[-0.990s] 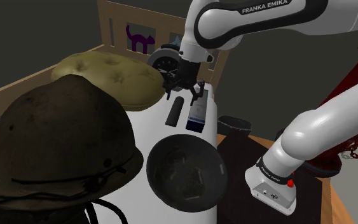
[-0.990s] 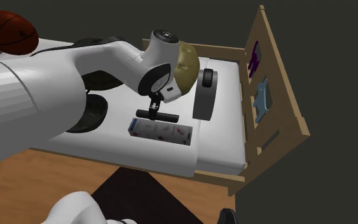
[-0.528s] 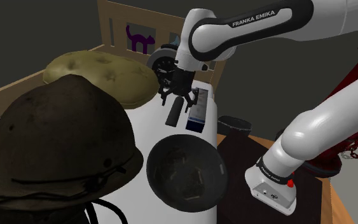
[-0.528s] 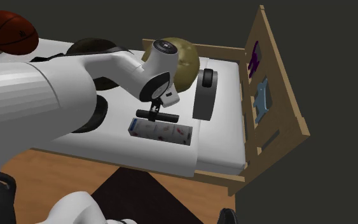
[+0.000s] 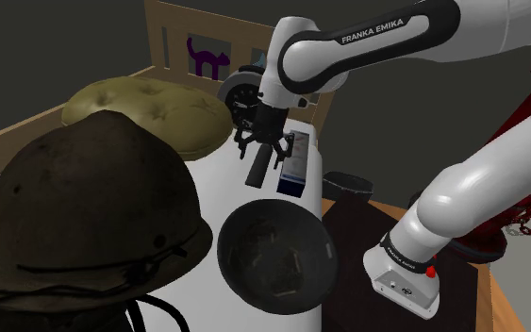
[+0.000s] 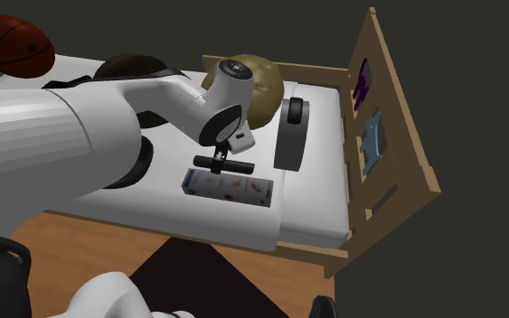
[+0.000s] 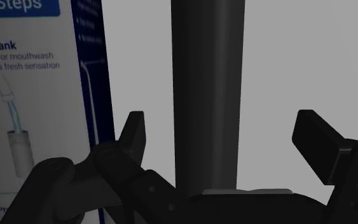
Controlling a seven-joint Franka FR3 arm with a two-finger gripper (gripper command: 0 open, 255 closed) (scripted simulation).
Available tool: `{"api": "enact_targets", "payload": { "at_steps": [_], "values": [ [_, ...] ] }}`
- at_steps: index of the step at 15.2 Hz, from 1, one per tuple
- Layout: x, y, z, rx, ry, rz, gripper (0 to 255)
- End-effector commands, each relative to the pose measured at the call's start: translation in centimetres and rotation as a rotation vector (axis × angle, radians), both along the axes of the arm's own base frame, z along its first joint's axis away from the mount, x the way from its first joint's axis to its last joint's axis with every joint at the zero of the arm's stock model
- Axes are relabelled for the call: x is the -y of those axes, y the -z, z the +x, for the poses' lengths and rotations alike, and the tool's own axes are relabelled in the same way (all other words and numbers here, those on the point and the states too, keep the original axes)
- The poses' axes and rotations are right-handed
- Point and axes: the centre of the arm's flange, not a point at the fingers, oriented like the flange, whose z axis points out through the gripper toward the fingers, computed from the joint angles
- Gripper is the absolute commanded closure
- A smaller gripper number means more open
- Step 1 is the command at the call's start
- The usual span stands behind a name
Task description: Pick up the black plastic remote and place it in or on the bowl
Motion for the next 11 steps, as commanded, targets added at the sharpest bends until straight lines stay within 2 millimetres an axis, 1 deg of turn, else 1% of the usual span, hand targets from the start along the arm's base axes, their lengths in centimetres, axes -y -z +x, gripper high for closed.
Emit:
{"api": "enact_targets", "payload": {
  "at_steps": [1,8,10,11],
  "values": [
    [-0.04,0.54,-0.09,-0.014,-0.001,-0.003,255],
    [-0.02,0.75,-0.12,-0.014,-0.001,-0.003,255],
    [0.06,0.66,-0.33,-0.014,-0.001,-0.003,255],
    [0.06,0.13,-0.33,-0.014,-0.001,-0.003,255]
  ]
}}
